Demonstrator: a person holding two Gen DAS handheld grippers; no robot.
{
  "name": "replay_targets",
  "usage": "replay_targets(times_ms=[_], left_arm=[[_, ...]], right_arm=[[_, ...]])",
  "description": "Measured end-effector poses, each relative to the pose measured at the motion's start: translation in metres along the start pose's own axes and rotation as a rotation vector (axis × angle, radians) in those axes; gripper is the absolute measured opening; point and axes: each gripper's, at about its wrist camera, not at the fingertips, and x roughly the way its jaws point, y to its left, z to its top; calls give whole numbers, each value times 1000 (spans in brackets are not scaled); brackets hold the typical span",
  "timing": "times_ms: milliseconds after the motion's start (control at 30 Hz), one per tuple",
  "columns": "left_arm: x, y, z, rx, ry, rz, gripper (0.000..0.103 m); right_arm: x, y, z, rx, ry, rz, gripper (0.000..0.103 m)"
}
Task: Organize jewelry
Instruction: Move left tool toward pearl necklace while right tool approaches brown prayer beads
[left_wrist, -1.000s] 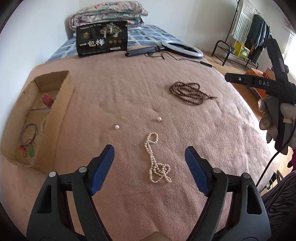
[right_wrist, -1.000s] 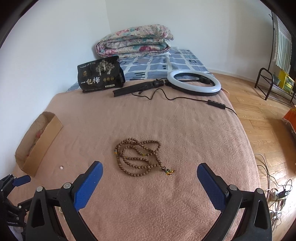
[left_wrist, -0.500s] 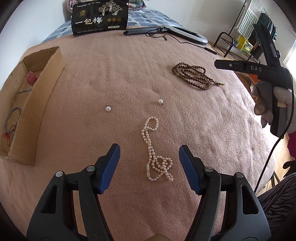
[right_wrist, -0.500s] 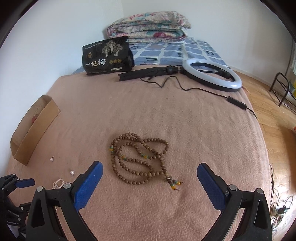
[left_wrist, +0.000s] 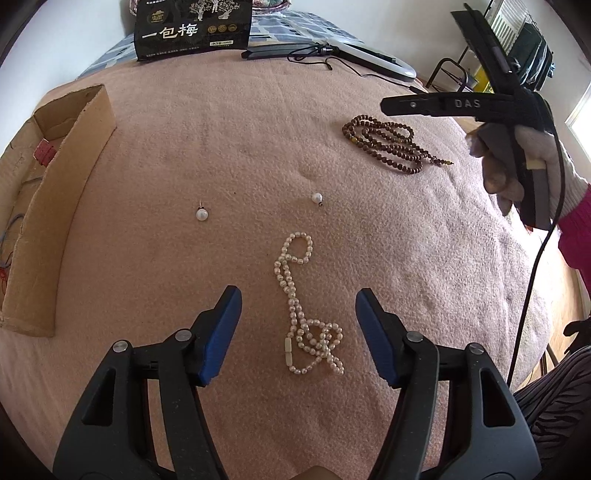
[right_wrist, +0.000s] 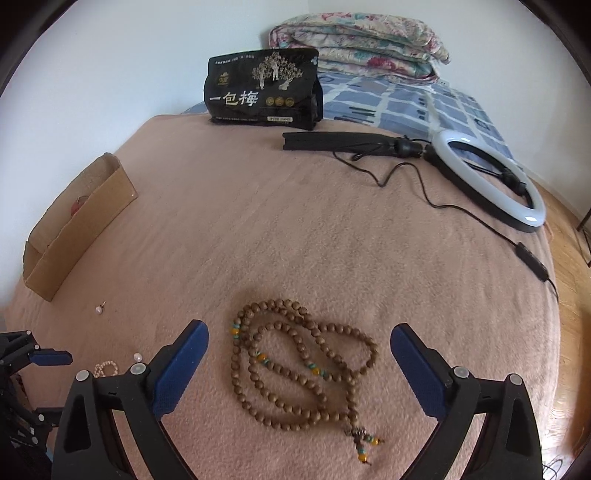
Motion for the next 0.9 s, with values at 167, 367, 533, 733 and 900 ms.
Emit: replay_targets(times_ms=[167, 367, 533, 733, 900], left_arm=[[2, 3, 2, -19, 5, -7, 66], [5, 5, 5, -39, 13, -19, 65], [9, 7, 6, -47, 23, -28, 61], [11, 8, 6, -48, 31, -30, 60], [16, 9, 7, -57, 49, -37, 54]], right_arm=[[18, -8, 7, 31, 31, 46, 95], [35, -20, 11, 76, 53, 80, 93], [49, -28, 11, 123, 85, 130, 89], [51, -26, 6, 112, 129, 181, 88], [43, -18, -6, 85, 163, 228, 84]])
